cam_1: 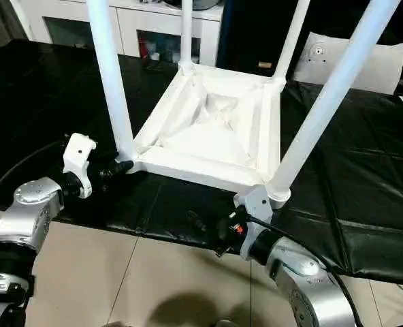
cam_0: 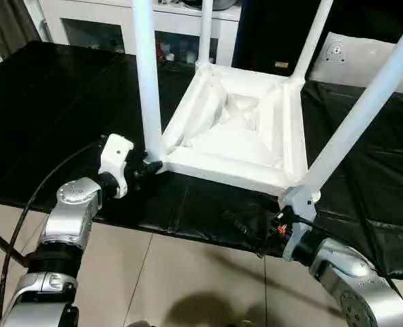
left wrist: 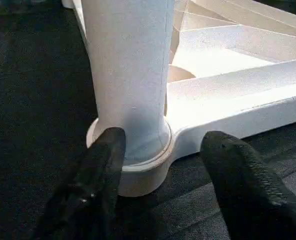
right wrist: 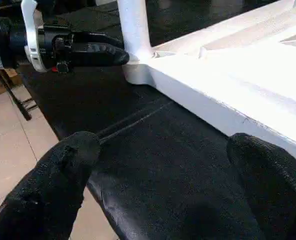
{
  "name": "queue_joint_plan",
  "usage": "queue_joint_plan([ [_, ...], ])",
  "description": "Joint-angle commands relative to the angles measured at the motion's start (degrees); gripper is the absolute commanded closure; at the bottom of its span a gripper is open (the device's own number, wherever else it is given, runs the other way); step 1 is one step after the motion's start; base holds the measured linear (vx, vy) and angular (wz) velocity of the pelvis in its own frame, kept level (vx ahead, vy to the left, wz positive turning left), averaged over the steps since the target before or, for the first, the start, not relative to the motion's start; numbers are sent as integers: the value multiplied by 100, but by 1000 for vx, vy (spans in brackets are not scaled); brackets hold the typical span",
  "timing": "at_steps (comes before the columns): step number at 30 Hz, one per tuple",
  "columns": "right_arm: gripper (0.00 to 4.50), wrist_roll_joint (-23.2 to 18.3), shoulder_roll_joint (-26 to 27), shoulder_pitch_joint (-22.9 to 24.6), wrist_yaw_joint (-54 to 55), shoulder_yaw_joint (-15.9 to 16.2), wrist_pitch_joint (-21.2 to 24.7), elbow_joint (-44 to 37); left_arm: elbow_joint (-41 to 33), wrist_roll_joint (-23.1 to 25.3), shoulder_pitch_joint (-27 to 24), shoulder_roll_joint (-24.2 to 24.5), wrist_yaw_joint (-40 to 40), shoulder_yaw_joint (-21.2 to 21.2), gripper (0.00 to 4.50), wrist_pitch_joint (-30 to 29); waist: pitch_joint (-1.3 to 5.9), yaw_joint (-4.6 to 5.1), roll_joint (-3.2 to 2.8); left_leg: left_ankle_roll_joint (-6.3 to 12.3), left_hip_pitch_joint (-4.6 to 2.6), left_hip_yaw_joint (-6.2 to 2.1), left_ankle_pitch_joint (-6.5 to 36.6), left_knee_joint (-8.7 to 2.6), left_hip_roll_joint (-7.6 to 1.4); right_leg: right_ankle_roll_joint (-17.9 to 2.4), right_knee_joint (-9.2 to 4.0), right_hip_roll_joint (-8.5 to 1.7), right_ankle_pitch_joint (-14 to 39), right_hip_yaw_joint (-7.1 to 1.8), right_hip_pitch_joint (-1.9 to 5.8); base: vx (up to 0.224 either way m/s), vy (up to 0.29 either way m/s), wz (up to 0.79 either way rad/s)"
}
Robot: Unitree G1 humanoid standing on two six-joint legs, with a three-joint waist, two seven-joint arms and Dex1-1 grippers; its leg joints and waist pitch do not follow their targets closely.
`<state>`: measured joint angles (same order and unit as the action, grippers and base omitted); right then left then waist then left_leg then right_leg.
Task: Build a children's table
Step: Flip table
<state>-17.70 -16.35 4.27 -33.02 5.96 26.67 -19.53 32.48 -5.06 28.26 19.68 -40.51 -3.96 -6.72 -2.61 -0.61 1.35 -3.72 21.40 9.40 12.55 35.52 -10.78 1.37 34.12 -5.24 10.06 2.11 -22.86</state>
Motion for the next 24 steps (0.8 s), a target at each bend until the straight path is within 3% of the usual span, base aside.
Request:
queue_joint_plan([
  [1, 0, -36, -41, -90, -51, -92, -58, 34, 105, -71, 157, 27, -55, 69, 141, 56, 307, 3, -94, -5, -78, -31, 1284, -578, -189, -1313, -322, -215, 770, -182, 221, 0, 0, 0],
  [5, 0, -75, -76, -83, -111, -99, -101, 43, 452, -146, 359, 16, -159, 6, 126, 232, 299, -5, -101, -66, -87, -35, 1478, -589, -192, -1230, -354, -221, 1079, -186, 201, 0, 0, 0],
  [6, 0, -82, -88, -74, -115, -87, -108, 34, 532, -138, 403, 15, -167, -10, 99, 276, 298, -4, -98, -77, -81, -37, 1475, -595, -196, -1235, -353, -220, 1051, -186, 203, 0, 0, 0],
  [7, 0, -82, -104, -71, -122, -76, -113, 29, 609, -113, 449, 25, -125, -27, 93, 328, 299, -5, -119, -78, -82, -40, 1465, -593, -193, -1236, -351, -218, 1031, -185, 203, 0, 0, 0],
  [12, 0, -85, -139, -77, -117, -82, -123, 33, 807, -163, 596, 36, -45, -143, 48, 514, 319, 7, -104, -35, -68, -33, 1246, -575, -190, -1325, -314, -217, 650, -179, 233, 0, 0, 0],
  [17, 0, -103, -142, -97, -155, -83, -125, 31, 978, -305, 750, -27, -146, -207, 36, 737, 323, 21, -97, 48, -74, -19, 1159, -563, -196, -1433, -298, -218, 527, -177, 242, 0, 0, 0],
  [24, 0, -93, -107, -175, -125, 14, -106, 9, 1357, -206, 1018, -92, -145, -87, 53, 706, 315, 19, -124, -28, -88, -19, 1303, -569, -191, -1400, -320, -217, 706, -180, 232, 0, 0, 0],
])
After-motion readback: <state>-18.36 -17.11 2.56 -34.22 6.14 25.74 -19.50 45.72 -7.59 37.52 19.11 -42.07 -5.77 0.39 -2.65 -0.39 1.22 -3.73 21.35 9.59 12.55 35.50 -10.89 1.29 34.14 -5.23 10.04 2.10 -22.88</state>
